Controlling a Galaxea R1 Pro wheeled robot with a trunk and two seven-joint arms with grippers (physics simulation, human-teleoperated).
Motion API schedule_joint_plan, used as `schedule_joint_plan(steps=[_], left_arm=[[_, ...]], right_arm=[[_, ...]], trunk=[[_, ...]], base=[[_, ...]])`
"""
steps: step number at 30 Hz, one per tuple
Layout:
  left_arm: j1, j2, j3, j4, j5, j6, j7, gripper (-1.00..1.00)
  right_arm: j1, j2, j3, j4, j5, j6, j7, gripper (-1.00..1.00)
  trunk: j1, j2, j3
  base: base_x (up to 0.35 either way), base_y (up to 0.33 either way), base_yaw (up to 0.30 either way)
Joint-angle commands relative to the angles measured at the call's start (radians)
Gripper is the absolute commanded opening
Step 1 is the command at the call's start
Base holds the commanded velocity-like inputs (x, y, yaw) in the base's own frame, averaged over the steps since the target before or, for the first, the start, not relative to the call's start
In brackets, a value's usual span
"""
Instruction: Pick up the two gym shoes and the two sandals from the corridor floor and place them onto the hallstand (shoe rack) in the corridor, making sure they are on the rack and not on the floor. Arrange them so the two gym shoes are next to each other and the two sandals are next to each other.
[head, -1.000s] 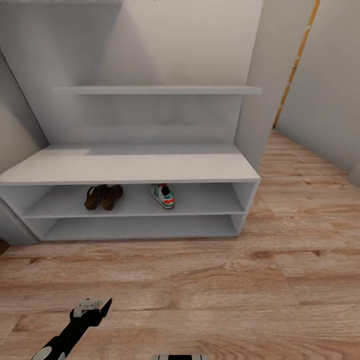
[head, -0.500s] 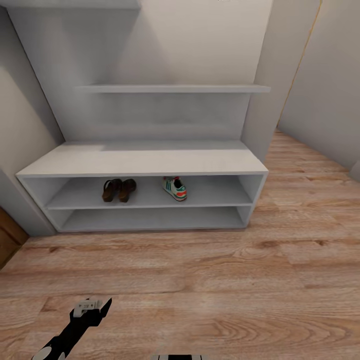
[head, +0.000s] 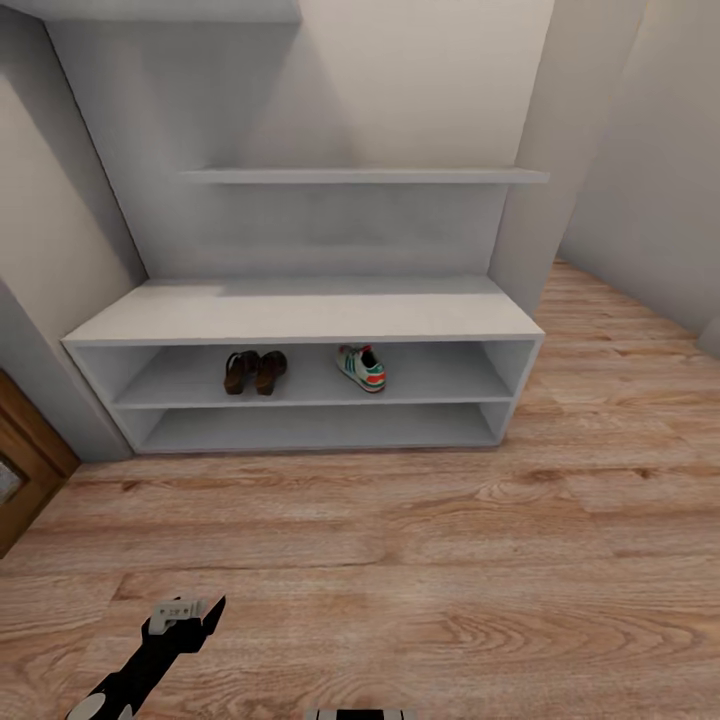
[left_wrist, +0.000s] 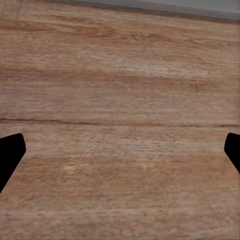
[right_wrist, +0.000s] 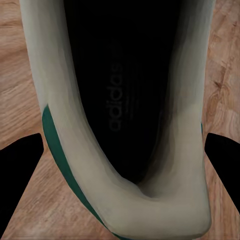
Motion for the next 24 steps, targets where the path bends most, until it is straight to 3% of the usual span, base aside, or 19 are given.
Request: schedule_joint_plan(steps=[1, 14, 16, 20, 24], left_arm=[[-0.001, -0.001, 0.002, 0.001, 0.009, 0.001, -0.009, 1.00], [-0.001, -0.002, -0.004, -0.004, 0.009, -0.001, -0.009, 1.00], [0.000, -0.002, -0.005, -0.003, 0.009, -0.002, -0.051, 1.00], [0.001, -0.001, -0.001, 0.000, 0.010, 0.000, -0.199, 1.00], [0.001, 0.007, 0.005, 0.002, 0.010, 0.000, -0.332, 1.00]], right_arm=[[-0.001, 0.001, -0.004, 0.001, 0.009, -0.003, -0.003, -1.00], [-0.001, 0.003, -0.002, 0.003, 0.009, -0.003, -0.002, -1.00], [-0.001, 0.011, -0.002, 0.003, 0.010, -0.003, -0.002, -1.00], [-0.001, 0.026, -0.002, 0.007, 0.014, -0.002, 0.000, -1.00], [-0.001, 0.051, 0.003, 0.009, 0.049, -0.002, 0.002, -1.00]], trunk=[[0.000, 0.000, -0.001], [0.000, 0.000, -0.001], [0.000, 0.000, -0.001], [0.000, 0.000, -0.001], [0.000, 0.000, -0.001]], base=[[-0.014, 0.013, 0.000], [-0.002, 0.001, 0.025], [0.000, 0.000, 0.007], [0.000, 0.000, 0.003], [0.000, 0.000, 0.000]])
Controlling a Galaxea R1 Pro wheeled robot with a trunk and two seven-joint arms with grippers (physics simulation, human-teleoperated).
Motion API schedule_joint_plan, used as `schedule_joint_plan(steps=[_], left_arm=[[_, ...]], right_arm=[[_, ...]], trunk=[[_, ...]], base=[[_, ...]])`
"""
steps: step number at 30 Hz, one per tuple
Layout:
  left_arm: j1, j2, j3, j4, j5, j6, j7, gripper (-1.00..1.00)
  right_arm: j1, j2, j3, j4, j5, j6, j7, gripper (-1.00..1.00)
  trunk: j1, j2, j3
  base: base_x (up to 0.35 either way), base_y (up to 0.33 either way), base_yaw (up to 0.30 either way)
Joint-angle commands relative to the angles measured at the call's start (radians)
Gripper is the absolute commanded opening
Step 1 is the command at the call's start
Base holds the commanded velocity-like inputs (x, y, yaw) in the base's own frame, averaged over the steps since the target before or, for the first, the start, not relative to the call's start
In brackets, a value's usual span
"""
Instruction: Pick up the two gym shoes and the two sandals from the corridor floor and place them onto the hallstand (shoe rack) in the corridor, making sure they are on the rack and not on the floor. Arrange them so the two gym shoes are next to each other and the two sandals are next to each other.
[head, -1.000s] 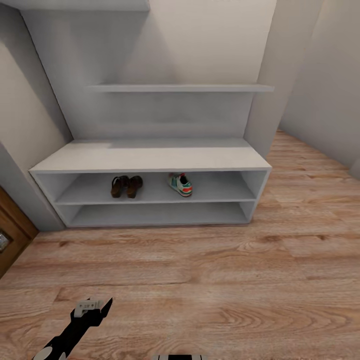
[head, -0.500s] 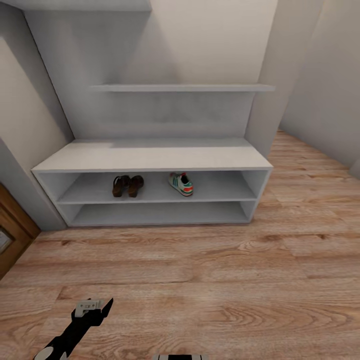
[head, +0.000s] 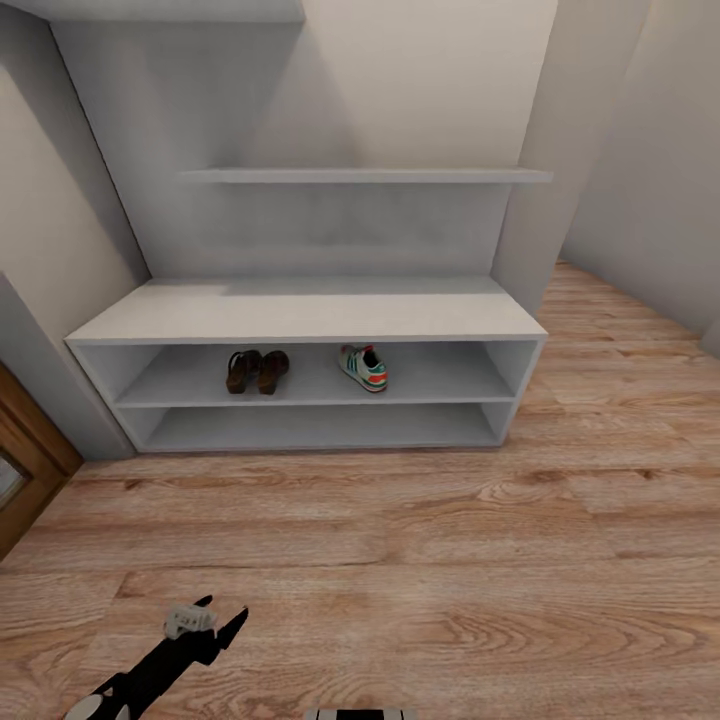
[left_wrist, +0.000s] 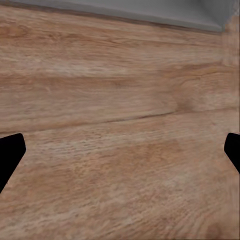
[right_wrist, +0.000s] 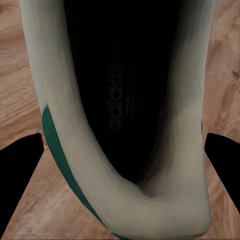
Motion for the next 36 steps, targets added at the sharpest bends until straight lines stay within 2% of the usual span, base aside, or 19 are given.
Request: schedule_joint_plan(steps=[1, 5, 8, 9, 11, 12, 14, 15, 18, 19, 21, 22, 24, 25, 27, 30, 33, 35, 36], left_arm=[[-0.001, 0.001, 0.002, 0.002, 0.006, 0.000, -0.026, 1.00], [0.000, 0.004, 0.016, 0.002, 0.005, -0.001, -0.115, 1.00], [0.000, 0.010, 0.043, 0.003, 0.004, 0.001, -0.191, 1.00], [0.000, 0.015, 0.067, 0.004, 0.004, 0.001, -0.226, 1.00], [0.000, 0.019, 0.098, 0.006, 0.004, 0.001, -0.256, 1.00], [0.000, 0.022, 0.134, 0.008, 0.004, 0.002, -0.284, 1.00], [0.000, 0.024, 0.171, 0.010, 0.004, 0.001, -0.311, 1.00], [0.000, 0.025, 0.207, 0.011, 0.002, 0.001, -0.336, 1.00], [0.000, 0.027, 0.250, 0.013, 0.000, 0.000, -0.370, 1.00], [0.000, 0.027, 0.270, 0.013, -0.002, 0.000, -0.387, 1.00], [0.000, 0.027, 0.283, 0.014, -0.004, -0.001, -0.399, 1.00], [0.000, 0.027, 0.291, 0.014, -0.005, -0.001, -0.406, 1.00], [0.000, 0.027, 0.296, 0.014, -0.007, -0.001, -0.409, 1.00], [0.000, 0.026, 0.297, 0.014, -0.007, -0.001, -0.410, 1.00], [0.000, 0.025, 0.297, 0.014, -0.009, -0.001, -0.411, 1.00], [0.000, 0.025, 0.296, 0.014, -0.011, -0.001, -0.413, 1.00], [0.000, 0.025, 0.296, 0.014, -0.011, -0.001, -0.413, 1.00], [0.000, 0.026, 0.296, 0.014, -0.011, -0.001, -0.414, 1.00], [0.000, 0.027, 0.296, 0.014, -0.011, -0.002, -0.416, 1.00]], right_arm=[[-0.001, 0.008, -0.002, 0.001, 0.020, -0.003, -0.003, -1.00], [-0.002, 0.056, 0.051, 0.000, 0.084, -0.003, -0.003, -1.00], [-0.002, 0.098, 0.130, -0.002, 0.119, -0.002, -0.003, -1.00], [-0.003, 0.122, 0.180, -0.004, 0.128, -0.002, -0.003, -1.00], [-0.003, 0.148, 0.237, -0.007, 0.133, -0.001, -0.004, -1.00], [-0.003, 0.173, 0.297, -0.013, 0.138, -0.001, -0.005, -1.00], [-0.003, 0.198, 0.357, -0.022, 0.140, 0.001, -0.005, -1.00], [-0.003, 0.220, 0.415, -0.032, 0.142, 0.002, -0.006, -1.00], [-0.005, 0.249, 0.492, -0.044, 0.143, 0.006, -0.007, -1.00], [-0.007, 0.266, 0.536, -0.049, 0.144, 0.012, -0.008, -1.00], [-0.014, 0.284, 0.574, -0.053, 0.145, 0.030, -0.009, -1.00], [-0.025, 0.303, 0.606, -0.056, 0.145, 0.064, -0.009, -1.00], [-0.041, 0.324, 0.634, -0.059, 0.145, 0.114, -0.009, -1.00], [-0.061, 0.344, 0.657, -0.065, 0.145, 0.174, -0.010, -1.00], [-0.082, 0.363, 0.679, -0.072, 0.145, 0.238, -0.010, -1.00], [-0.150, 0.412, 0.735, -0.103, 0.145, 0.410, -0.010, -1.00], [-0.193, 0.447, 0.764, -0.121, 0.145, 0.482, -0.010, -1.00], [-0.250, 0.491, 0.782, -0.129, 0.146, 0.550, -0.011, -1.00], [-0.298, 0.519, 0.790, -0.131, 0.146, 0.614, -0.012, -1.00]], trunk=[[0.000, 0.000, -0.001], [0.000, 0.000, -0.001], [0.000, 0.000, -0.001], [0.000, 0.000, -0.001], [0.000, 0.000, -0.001], [0.000, 0.000, -0.001], [0.000, 0.000, -0.001], [0.000, 0.000, -0.001], [0.000, 0.000, -0.001], [0.000, 0.000, -0.001], [0.000, 0.000, -0.001], [0.000, 0.000, -0.001], [0.000, 0.000, -0.001], [0.000, 0.000, -0.001], [0.000, 0.000, -0.001], [0.000, 0.000, -0.001], [0.000, 0.000, -0.001], [0.000, 0.000, -0.001], [0.000, 0.000, -0.001]], base=[[0.000, 0.000, 0.000], [0.000, 0.000, 0.000], [0.000, 0.000, 0.000], [0.000, 0.000, 0.000], [0.000, 0.000, 0.000], [0.000, 0.000, 0.000], [0.000, 0.000, 0.000], [0.000, 0.000, 0.000], [0.000, 0.000, 0.000], [0.000, 0.000, 0.000], [0.000, 0.000, 0.000], [0.000, 0.000, 0.000], [0.000, 0.000, 0.000], [0.000, 0.000, 0.000], [0.000, 0.000, 0.000], [0.000, 0.000, 0.000], [0.000, 0.000, 0.000], [0.000, 0.000, 0.000], [0.000, 0.000, 0.000]])
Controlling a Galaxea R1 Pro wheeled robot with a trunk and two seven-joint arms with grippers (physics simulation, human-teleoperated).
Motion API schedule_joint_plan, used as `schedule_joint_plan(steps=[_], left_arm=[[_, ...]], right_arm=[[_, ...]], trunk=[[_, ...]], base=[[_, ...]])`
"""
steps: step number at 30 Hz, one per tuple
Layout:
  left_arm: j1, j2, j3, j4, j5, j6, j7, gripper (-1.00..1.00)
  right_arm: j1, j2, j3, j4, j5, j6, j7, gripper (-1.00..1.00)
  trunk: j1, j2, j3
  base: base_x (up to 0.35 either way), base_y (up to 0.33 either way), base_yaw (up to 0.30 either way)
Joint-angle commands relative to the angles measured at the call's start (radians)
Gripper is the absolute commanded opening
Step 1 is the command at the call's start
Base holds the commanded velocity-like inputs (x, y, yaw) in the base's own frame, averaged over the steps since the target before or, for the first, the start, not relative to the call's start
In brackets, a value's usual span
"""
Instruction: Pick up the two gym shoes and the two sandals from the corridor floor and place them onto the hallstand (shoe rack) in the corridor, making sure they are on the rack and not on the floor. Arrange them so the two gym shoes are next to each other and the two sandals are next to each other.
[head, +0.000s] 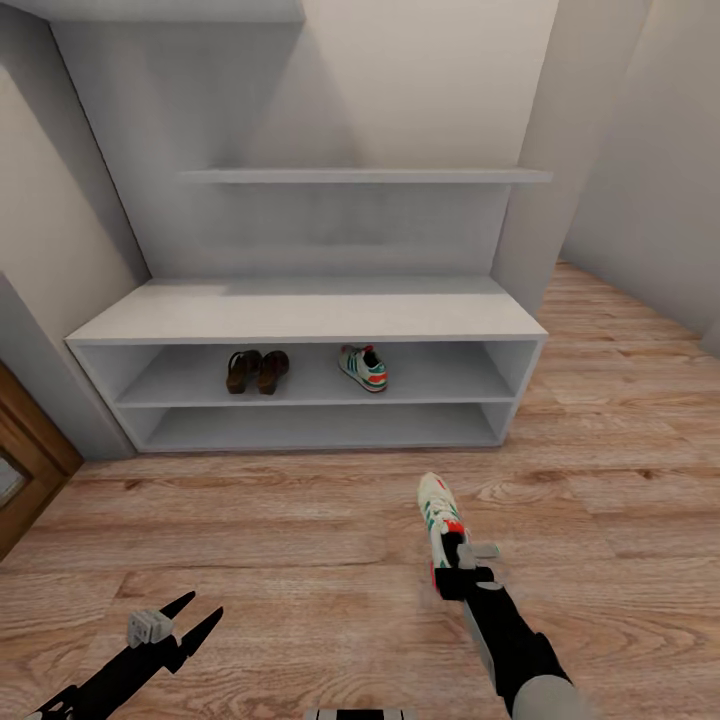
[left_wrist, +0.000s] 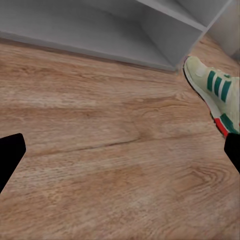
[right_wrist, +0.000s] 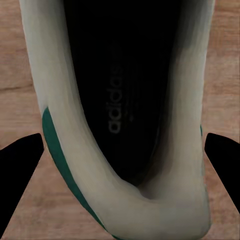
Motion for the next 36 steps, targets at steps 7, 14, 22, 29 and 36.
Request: schedule_joint_plan(steps=[7, 14, 22, 29, 36], left_arm=[[0.000, -0.002, 0.000, 0.004, -0.018, -0.007, -0.005, 1.00], [0.006, -0.008, 0.001, 0.023, -0.087, -0.013, -0.009, 1.00], [0.032, -0.007, 0.004, 0.025, -0.094, -0.015, 0.000, 1.00], [0.058, -0.007, 0.011, 0.027, -0.093, -0.017, 0.018, 1.00], [0.076, -0.006, 0.011, 0.027, -0.092, -0.017, 0.019, 1.00]], right_arm=[[-0.093, 0.031, 0.001, -0.005, 0.013, 0.116, -0.003, -1.00], [-0.160, 0.033, 0.001, -0.001, 0.011, 0.132, -0.095, -1.00], [-0.183, 0.033, 0.003, -0.003, 0.011, 0.131, -0.143, -1.00], [-0.184, 0.033, 0.003, -0.003, 0.011, 0.128, -0.142, -1.00], [-0.184, 0.033, 0.003, 0.003, 0.011, 0.130, -0.141, -1.00]], trunk=[[0.000, 0.000, -0.001], [0.000, 0.000, -0.001], [0.000, 0.000, -0.001], [0.000, 0.000, -0.001], [0.000, 0.000, -0.001]], base=[[0.000, 0.000, 0.000], [0.000, 0.000, 0.000], [0.000, 0.000, 0.000], [0.000, 0.000, 0.000], [0.000, 0.000, 0.000]])
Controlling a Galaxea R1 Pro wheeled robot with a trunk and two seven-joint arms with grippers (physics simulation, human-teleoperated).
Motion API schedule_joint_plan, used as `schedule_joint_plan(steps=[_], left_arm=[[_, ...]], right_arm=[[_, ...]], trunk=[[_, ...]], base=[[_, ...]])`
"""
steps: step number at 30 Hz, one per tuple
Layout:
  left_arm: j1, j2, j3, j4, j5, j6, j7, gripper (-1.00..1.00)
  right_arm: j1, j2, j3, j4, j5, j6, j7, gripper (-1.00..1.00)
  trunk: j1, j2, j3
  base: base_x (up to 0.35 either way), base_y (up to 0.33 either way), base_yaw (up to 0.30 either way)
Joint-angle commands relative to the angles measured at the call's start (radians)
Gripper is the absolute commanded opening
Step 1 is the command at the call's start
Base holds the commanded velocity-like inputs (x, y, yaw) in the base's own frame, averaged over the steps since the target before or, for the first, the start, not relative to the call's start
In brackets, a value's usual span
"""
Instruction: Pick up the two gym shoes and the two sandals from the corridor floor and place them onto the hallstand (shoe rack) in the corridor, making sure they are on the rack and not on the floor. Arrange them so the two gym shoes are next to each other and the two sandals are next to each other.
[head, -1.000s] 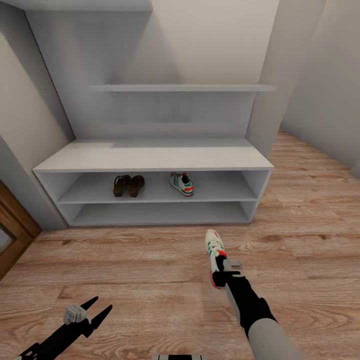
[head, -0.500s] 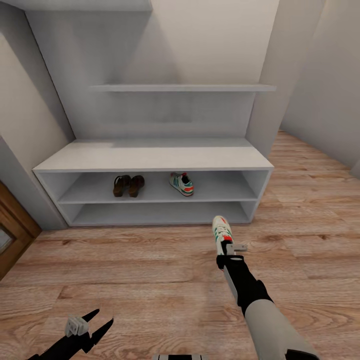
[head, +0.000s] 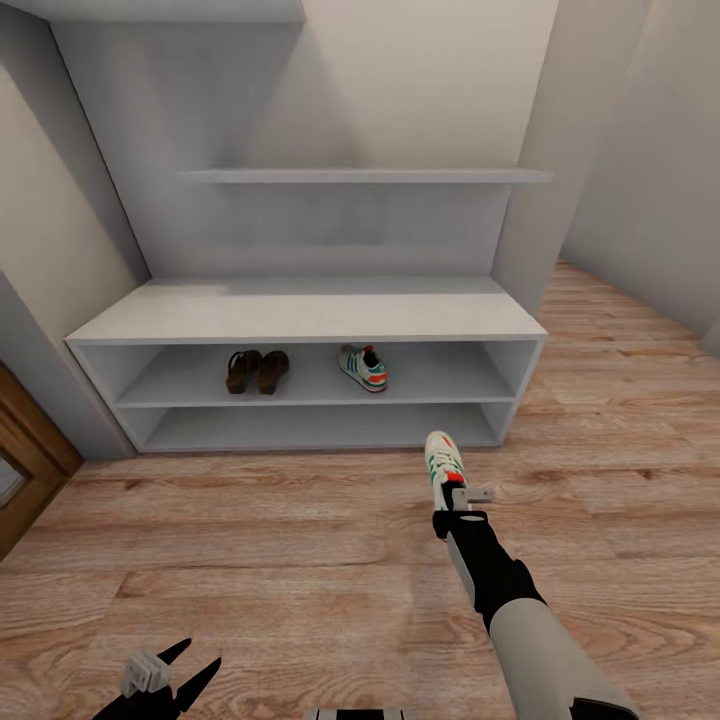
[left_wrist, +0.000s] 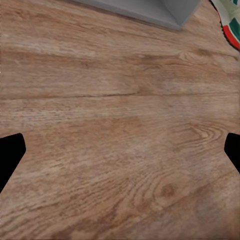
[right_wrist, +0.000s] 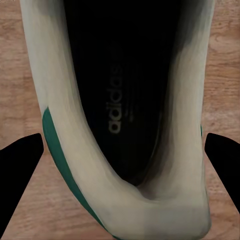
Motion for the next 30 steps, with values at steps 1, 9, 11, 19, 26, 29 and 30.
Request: schedule_joint_plan(steps=[1, 9, 11, 19, 26, 29, 30], left_arm=[[-0.001, 0.000, 0.002, 0.001, 0.001, -0.006, -0.004, 1.00], [0.001, -0.001, 0.002, 0.001, 0.001, -0.006, -0.002, 1.00], [0.001, -0.003, 0.002, 0.001, 0.001, -0.005, -0.002, 1.00], [0.001, -0.006, 0.002, 0.001, 0.001, -0.005, -0.002, 1.00], [0.002, -0.006, 0.001, 0.001, 0.001, -0.006, 0.028, 1.00], [0.002, -0.007, 0.001, 0.001, 0.001, -0.006, 0.046, 1.00], [0.002, -0.007, 0.000, 0.001, 0.001, -0.006, 0.049, 1.00]], right_arm=[[0.000, 0.001, -0.004, -0.002, 0.007, 0.005, 0.001, -1.00], [-0.001, 0.001, -0.004, -0.010, 0.007, 0.006, 0.001, -1.00], [-0.001, 0.001, -0.004, -0.010, 0.007, 0.006, 0.001, -1.00], [-0.001, 0.001, -0.004, -0.011, 0.007, 0.007, 0.000, -1.00], [0.000, 0.001, -0.004, -0.011, 0.008, 0.007, 0.000, -1.00], [0.000, 0.001, -0.004, -0.011, 0.008, 0.007, -0.001, -1.00], [0.000, 0.001, -0.004, -0.012, 0.008, 0.007, -0.001, -1.00]], trunk=[[0.000, 0.000, -0.001], [0.000, 0.000, -0.001], [0.000, 0.000, -0.001], [0.000, 0.000, 0.002], [0.000, 0.000, 0.009], [0.000, 0.000, 0.011], [0.000, 0.000, 0.011]], base=[[0.000, 0.000, 0.000], [0.000, -0.159, 0.047], [0.000, -0.260, 0.199], [0.026, -0.265, 0.246], [0.196, -0.217, 0.220], [0.194, -0.158, 0.134], [0.115, -0.092, 0.071]])
